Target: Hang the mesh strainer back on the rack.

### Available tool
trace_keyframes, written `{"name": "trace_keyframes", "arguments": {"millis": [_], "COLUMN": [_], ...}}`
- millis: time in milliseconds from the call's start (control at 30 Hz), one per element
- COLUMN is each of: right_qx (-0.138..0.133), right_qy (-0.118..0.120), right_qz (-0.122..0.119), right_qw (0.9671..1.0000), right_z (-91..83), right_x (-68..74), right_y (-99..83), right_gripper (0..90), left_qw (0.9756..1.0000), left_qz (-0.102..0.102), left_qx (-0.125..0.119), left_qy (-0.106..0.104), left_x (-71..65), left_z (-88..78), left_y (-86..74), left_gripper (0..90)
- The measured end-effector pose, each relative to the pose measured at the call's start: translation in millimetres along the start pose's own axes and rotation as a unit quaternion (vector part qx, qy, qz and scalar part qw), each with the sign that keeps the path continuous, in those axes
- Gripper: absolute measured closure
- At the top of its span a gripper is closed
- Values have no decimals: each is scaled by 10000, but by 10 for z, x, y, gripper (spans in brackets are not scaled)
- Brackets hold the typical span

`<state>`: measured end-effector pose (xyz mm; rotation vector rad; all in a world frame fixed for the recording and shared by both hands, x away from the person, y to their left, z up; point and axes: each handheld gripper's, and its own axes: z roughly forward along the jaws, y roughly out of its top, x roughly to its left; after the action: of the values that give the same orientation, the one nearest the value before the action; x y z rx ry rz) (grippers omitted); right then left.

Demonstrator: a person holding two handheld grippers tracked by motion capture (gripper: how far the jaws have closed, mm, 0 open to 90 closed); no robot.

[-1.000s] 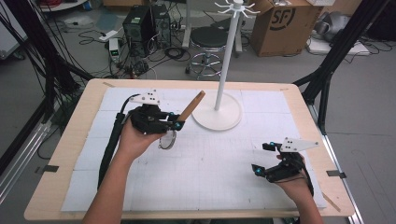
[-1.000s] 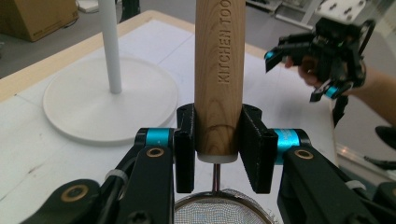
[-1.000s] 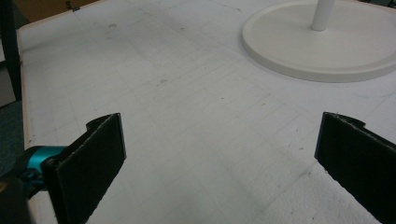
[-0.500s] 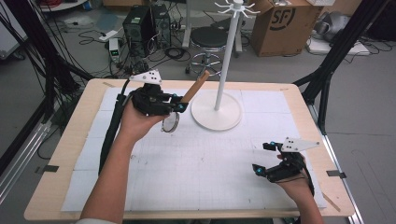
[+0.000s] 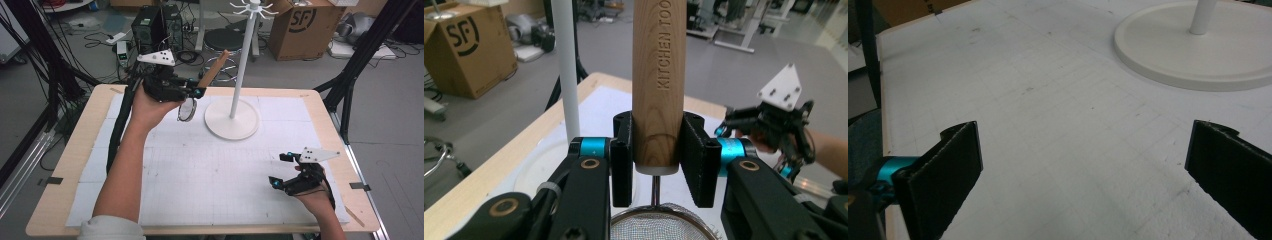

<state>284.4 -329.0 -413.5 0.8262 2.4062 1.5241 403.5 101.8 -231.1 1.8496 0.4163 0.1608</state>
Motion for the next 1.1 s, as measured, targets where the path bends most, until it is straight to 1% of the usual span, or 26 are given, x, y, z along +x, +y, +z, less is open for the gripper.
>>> {"name": "trace_keyframes", "arguments": {"millis": [33, 100, 200, 267, 300, 400, 467, 500, 533, 567, 633, 767, 833, 867, 933, 967, 1000, 1100], "right_qx": [3, 11, -13, -35, -33, -55, -54, -49, -49, -27, -48, -48, -64, -107, -119, -112, -109, -109], "right_qy": [11, 6, 23, 25, 36, 61, 61, 61, 61, 74, 132, 129, 132, 143, 143, 134, 128, 118], "right_qz": [0, -27, -24, -21, -38, -84, -104, -152, -152, -155, -118, -120, -116, -113, -91, -89, -100, -123], "right_qw": [10000, 10000, 10000, 10000, 10000, 9999, 9999, 9999, 9999, 9998, 9998, 9998, 9998, 9998, 9998, 9998, 9998, 9998], "right_z": [3, 8, 7, 5, 4, 4, 6, 18, 18, 23, 30, 33, 30, 19, 13, 14, 15, 18], "right_x": [3, 3, 9, 16, 22, 58, 71, 82, 82, 82, 81, 83, 83, 79, 78, 78, 78, 79], "right_y": [1, 1, 6, 11, 16, 45, 54, 60, 60, 60, 60, 60, 62, 66, 68, 67, 67, 67], "right_gripper": [7, 7, 7, 7, 7, 7, 7, 7, 7, 7, 7, 7, 7, 7, 7, 7, 7, 7], "left_qw": [10000, 10000, 9999, 9999, 9999, 9998, 9998, 9999, 9998, 9998, 9998, 9999, 10000, 10000, 9999, 9999, 9999, 9999], "left_qz": [-2, 54, 84, 120, 128, 90, 84, 84, 100, 58, 39, 5, -11, -23, 51, 49, 23, 44], "left_qx": [-32, -21, -77, -71, -75, -156, -174, -132, -122, -140, -150, -156, -93, -63, -31, -61, -61, -59], "left_qy": [-25, 19, -5, -64, -60, -81, -30, 37, 75, 87, 116, -25, -1, -27, -98, -92, -133, -89], "left_x": [12, 22, 30, 40, 48, 103, 133, 156, 171, 188, 218, 303, 329, 342, 364, 376, 387, 420], "left_z": [1, 5, 26, 52, 65, 100, 114, 128, 140, 148, 157, 171, 182, 179, 165, 158, 152, 131], "left_y": [27, 96, 201, 267, 298, 372, 406, 429, 447, 464, 504, 558, 568, 576, 608, 627, 642, 715], "left_gripper": [690, 689, 690, 690, 690, 690, 690, 690, 690, 690, 690, 690, 690, 690, 690, 690, 690, 690]}}
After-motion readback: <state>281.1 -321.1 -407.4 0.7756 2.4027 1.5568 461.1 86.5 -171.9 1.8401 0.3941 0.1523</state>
